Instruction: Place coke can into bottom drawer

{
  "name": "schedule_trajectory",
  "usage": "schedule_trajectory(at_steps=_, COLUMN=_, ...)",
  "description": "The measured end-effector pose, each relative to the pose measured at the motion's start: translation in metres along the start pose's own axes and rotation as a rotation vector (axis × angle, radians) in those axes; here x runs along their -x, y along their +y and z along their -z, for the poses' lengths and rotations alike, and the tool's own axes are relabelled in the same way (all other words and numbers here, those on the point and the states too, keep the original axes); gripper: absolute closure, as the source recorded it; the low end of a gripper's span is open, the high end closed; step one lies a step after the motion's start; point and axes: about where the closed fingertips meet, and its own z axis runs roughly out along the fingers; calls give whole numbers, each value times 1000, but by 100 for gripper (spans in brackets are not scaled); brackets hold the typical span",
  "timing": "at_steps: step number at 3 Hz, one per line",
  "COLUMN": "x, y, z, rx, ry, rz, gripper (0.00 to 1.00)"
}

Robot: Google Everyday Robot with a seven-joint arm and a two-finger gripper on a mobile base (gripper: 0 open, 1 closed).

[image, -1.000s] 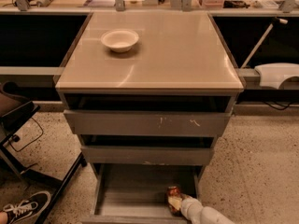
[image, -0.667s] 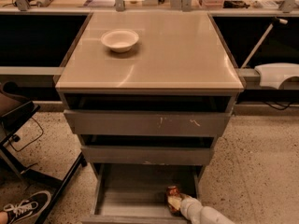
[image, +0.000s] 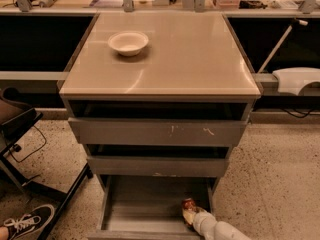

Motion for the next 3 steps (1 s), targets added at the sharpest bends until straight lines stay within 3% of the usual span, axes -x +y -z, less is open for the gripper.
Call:
schedule_trajectory(at_steps=1, x=0, y=0, z=0, rx=0, ry=0, rz=0, gripper=11)
schedule_trajectory(at_steps=2, x=0, y=0, z=0, rx=0, ry=0, rz=0, gripper=0)
schedule_trajectory(at_steps=3, x=0, y=0, z=0, rx=0, ry=0, rz=0, gripper=0)
